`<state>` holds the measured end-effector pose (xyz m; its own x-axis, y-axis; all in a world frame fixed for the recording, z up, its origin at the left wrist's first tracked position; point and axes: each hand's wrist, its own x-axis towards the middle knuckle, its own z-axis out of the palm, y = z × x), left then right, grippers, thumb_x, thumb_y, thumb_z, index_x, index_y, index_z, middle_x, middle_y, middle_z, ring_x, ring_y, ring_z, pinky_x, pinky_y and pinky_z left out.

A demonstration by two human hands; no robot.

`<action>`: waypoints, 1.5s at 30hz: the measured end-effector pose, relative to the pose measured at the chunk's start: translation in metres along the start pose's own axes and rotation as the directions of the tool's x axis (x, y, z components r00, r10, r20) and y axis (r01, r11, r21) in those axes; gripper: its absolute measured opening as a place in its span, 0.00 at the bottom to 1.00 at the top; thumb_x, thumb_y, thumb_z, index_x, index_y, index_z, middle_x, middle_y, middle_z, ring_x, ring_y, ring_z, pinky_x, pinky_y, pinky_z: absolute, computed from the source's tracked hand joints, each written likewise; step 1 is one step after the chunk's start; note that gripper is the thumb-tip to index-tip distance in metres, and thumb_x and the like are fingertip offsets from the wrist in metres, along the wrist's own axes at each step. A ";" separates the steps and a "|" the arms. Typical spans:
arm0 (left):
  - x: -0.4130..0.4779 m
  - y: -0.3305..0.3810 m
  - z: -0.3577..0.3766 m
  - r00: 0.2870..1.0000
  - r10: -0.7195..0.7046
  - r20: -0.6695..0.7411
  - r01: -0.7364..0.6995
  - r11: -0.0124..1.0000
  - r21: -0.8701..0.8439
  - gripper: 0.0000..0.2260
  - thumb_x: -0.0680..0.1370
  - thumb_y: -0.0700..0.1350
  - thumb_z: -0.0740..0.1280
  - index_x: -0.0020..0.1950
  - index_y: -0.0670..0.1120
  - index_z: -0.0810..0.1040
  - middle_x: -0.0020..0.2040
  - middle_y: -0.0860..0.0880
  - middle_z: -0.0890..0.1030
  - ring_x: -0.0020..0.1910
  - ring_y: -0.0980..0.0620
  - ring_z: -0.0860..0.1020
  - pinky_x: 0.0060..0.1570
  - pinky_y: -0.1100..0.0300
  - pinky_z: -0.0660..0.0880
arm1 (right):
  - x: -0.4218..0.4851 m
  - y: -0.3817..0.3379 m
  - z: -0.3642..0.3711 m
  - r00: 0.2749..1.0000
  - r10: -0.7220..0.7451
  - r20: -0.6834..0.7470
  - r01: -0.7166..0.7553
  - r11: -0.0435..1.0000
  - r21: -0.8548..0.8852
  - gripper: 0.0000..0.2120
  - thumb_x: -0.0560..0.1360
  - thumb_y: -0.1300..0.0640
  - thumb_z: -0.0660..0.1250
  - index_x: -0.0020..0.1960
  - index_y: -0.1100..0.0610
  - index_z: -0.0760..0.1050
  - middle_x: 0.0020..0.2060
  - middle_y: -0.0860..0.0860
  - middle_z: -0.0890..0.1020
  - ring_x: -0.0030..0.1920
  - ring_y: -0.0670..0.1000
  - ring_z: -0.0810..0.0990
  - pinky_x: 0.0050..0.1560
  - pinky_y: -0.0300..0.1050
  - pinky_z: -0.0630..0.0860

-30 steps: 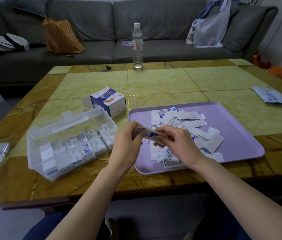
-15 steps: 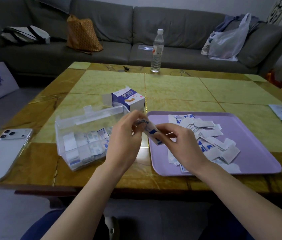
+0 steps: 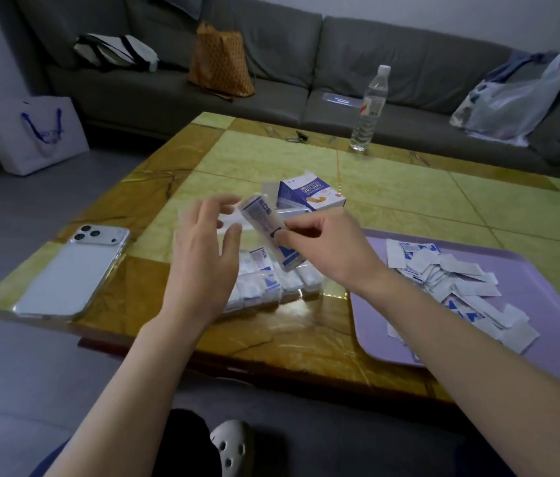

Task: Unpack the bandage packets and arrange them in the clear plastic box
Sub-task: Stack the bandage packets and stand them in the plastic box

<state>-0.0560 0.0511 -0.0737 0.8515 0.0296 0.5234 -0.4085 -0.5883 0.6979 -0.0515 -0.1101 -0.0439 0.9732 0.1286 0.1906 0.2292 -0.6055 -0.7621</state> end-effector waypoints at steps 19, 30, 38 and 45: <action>-0.003 -0.043 -0.028 0.909 -0.373 0.188 0.312 0.906 0.287 0.19 0.82 0.49 0.53 0.73 0.50 0.61 0.70 0.50 0.67 0.69 0.48 0.61 0.66 0.49 0.58 | 0.065 -0.014 0.073 0.864 0.461 0.203 -0.289 0.784 -0.549 0.16 0.70 0.54 0.72 0.32 0.57 0.67 0.28 0.50 0.71 0.28 0.47 0.68 0.26 0.38 0.61; -0.004 -0.045 -0.025 0.905 -0.373 0.206 0.312 0.909 0.275 0.20 0.82 0.48 0.53 0.74 0.49 0.58 0.69 0.47 0.66 0.68 0.47 0.62 0.64 0.50 0.60 | 0.058 -0.033 0.081 0.880 0.398 0.259 -0.068 0.645 -0.761 0.20 0.78 0.51 0.63 0.32 0.58 0.63 0.29 0.51 0.68 0.32 0.50 0.70 0.24 0.37 0.59; -0.007 -0.045 -0.025 0.901 -0.380 0.208 0.324 0.909 0.261 0.20 0.82 0.48 0.52 0.74 0.50 0.57 0.69 0.46 0.66 0.68 0.46 0.62 0.64 0.51 0.60 | 0.061 -0.027 0.095 0.864 0.440 0.244 -0.157 0.697 -0.699 0.18 0.74 0.48 0.68 0.36 0.59 0.67 0.37 0.55 0.74 0.37 0.54 0.75 0.29 0.40 0.66; -0.006 -0.045 -0.025 0.899 -0.380 0.216 0.330 0.914 0.234 0.20 0.82 0.49 0.52 0.75 0.50 0.57 0.69 0.45 0.66 0.68 0.46 0.62 0.64 0.51 0.61 | 0.066 -0.026 0.096 0.874 0.444 0.196 -0.170 0.660 -0.732 0.18 0.76 0.54 0.66 0.32 0.59 0.63 0.31 0.52 0.68 0.29 0.48 0.67 0.25 0.40 0.61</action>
<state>-0.0512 0.0972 -0.0963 0.9921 0.0759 0.0999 -0.0153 -0.7174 0.6965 0.0086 -0.0104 -0.0705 0.9561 -0.0018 -0.2929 -0.0271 -0.9962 -0.0823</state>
